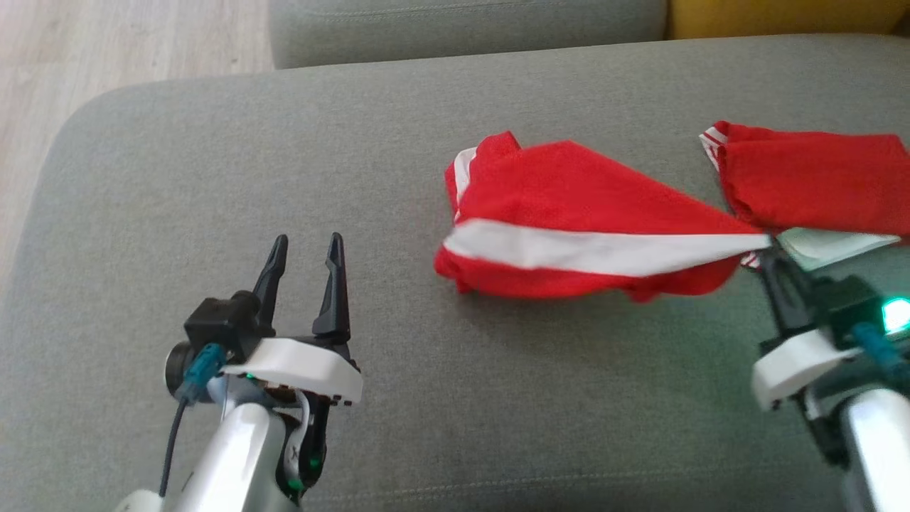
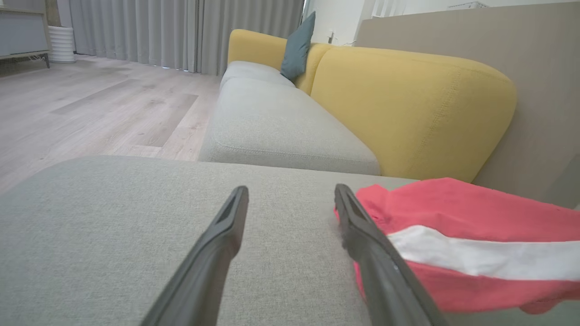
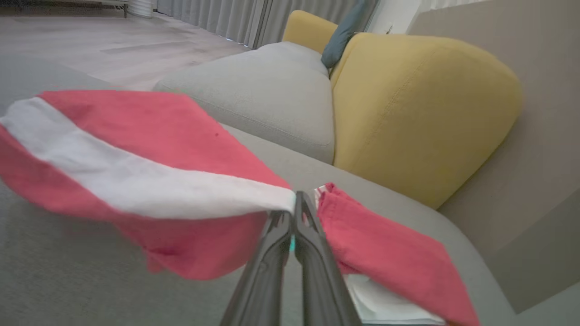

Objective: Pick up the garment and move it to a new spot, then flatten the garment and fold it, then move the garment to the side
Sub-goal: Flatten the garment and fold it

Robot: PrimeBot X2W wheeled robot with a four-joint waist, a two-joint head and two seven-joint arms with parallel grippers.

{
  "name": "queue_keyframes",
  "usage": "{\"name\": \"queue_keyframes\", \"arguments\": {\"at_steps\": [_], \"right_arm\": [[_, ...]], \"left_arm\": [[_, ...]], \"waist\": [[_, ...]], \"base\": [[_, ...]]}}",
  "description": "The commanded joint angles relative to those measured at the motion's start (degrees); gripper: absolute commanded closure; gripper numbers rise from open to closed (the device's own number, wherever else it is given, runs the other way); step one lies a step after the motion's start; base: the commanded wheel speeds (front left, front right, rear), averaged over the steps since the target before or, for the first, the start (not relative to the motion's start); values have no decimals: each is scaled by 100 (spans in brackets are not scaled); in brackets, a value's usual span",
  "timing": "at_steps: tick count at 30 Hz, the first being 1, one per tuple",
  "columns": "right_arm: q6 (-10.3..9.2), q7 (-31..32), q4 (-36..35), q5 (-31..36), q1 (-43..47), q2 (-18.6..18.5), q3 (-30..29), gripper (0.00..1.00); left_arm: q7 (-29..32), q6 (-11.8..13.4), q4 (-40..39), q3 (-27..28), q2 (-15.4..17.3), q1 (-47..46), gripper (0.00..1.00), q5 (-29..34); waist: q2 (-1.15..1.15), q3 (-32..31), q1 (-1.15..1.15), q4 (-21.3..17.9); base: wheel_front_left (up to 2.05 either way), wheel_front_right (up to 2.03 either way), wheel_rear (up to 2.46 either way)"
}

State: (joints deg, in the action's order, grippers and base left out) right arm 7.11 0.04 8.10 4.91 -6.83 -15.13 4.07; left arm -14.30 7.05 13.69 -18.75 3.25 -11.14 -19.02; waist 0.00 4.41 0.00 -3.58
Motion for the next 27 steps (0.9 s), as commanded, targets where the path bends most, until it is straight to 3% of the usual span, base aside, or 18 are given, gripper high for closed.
{"name": "queue_keyframes", "arguments": {"at_steps": [1,6,13,21,27], "right_arm": [[37,11,-248,50,-175,-133,57,100],[37,113,-403,97,-55,-264,-64,100],[37,163,-134,123,97,-59,-360,100],[37,217,166,163,-59,115,-594,100],[37,285,374,336,-261,221,-737,100]], "left_arm": [[-70,-5,-170,189,6,-159,0,60],[-70,-42,-155,140,-15,-158,0,79],[-70,-189,8,-109,-27,-254,0,135],[75,-687,533,-717,-32,-636,0,104],[521,-1084,968,-1273,-35,-1090,0,-124]], "waist": [[0,-4,0,-19],[0,23,0,-66],[0,151,0,-80],[0,400,0,-147],[0,604,0,-267]], "base": [[0,0,0],[0,0,0],[0,0,0],[0,0,0],[0,0,0]]}}
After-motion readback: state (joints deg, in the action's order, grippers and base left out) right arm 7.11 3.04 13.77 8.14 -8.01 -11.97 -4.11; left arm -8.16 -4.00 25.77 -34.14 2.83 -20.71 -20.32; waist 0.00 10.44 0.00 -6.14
